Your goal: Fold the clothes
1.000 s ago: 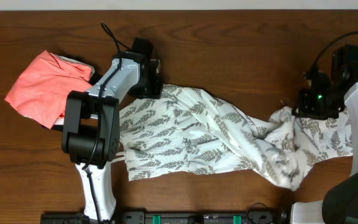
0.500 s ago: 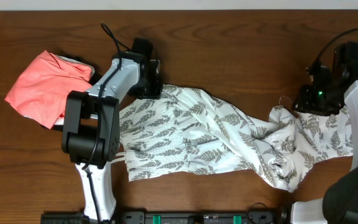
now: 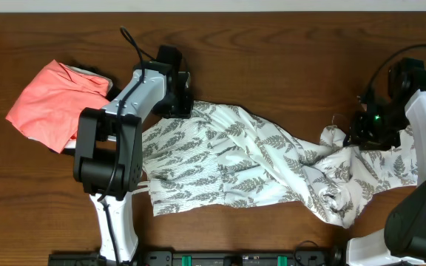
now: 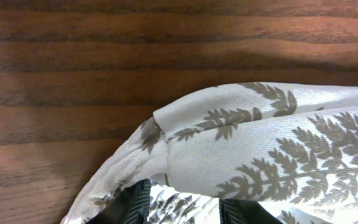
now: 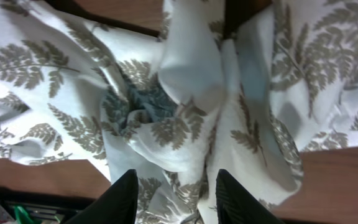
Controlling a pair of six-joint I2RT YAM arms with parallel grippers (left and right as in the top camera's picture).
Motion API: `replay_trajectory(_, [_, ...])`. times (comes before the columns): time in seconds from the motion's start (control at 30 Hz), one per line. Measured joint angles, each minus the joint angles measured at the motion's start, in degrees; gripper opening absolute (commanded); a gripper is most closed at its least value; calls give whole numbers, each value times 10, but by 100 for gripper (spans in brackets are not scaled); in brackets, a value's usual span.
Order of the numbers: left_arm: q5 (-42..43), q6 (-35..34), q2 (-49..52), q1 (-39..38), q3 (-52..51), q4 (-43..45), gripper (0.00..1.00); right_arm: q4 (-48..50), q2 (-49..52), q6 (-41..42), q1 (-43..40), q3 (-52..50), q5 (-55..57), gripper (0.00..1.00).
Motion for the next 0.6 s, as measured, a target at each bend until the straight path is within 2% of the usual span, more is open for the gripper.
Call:
replay_trajectory(0.17, [0,0,0,0,0,0,38,-7,0,12,0,-5,14,53])
replay_trajectory(0.27, [0,0,0,0,0,0,38,0,0,17,0,-18,17,55])
replay_trajectory(0.37, [0,0,0,0,0,0,38,16,0,23,0,-38,19,63])
replay_trajectory(0.5, [0,0,0,0,0,0,38,60,0,29,0,-73,21,62])
replay_trajectory(0.57, [0,0,0,0,0,0,38,82,0,32,0,-89,18,58])
replay_trajectory(0.6, [0,0,0,0,0,0,38,90,0,34,0,-96,17,52])
